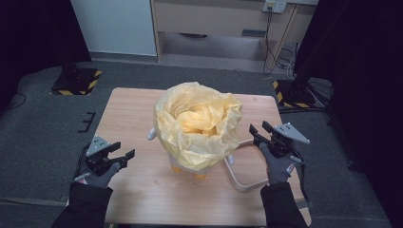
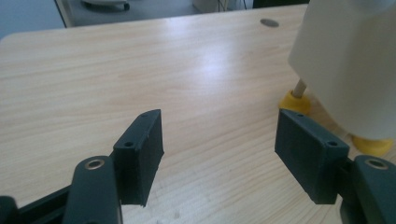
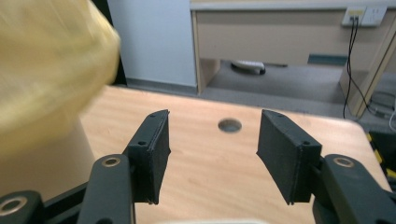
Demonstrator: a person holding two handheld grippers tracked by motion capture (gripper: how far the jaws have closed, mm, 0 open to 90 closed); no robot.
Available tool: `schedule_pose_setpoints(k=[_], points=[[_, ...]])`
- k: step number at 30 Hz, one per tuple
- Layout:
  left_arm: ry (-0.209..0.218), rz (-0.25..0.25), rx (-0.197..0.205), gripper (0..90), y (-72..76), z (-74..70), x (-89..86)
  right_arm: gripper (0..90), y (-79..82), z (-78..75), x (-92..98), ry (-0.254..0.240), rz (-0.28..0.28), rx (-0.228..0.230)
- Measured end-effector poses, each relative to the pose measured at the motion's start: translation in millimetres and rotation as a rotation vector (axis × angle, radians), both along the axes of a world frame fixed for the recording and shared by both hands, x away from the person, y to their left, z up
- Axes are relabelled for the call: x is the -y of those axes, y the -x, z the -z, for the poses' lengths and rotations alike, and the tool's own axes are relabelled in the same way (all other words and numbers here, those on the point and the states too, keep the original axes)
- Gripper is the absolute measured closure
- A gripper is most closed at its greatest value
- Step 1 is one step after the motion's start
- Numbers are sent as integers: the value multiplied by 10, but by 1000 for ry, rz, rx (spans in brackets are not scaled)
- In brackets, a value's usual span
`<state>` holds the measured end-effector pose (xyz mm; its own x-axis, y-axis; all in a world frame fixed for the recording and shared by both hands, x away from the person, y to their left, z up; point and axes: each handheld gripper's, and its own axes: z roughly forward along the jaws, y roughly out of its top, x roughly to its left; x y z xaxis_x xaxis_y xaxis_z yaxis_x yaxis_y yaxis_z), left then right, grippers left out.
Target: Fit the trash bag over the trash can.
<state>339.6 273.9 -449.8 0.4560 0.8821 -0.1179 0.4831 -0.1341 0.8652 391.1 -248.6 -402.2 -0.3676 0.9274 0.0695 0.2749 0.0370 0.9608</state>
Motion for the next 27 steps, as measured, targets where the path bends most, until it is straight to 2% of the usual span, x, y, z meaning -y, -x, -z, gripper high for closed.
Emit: schedule_pose_setpoints(k=[6,12,16,19,22,27], points=[[-22,4,-40,315,-17,120,10,439,2,186,64,30,-17,-63],[-68,28,-106,314,-78,263,57,451,1,393,144,70,-12,-134],[-77,35,-130,307,-139,312,53,453,-17,527,179,118,-11,-195],[-68,27,-140,298,-155,332,28,450,-46,630,203,141,-9,-260],[-47,16,-150,298,-152,341,-1,452,-61,715,241,178,1,-297],[-42,18,-149,297,-148,338,-4,458,-78,783,365,161,26,-335]])
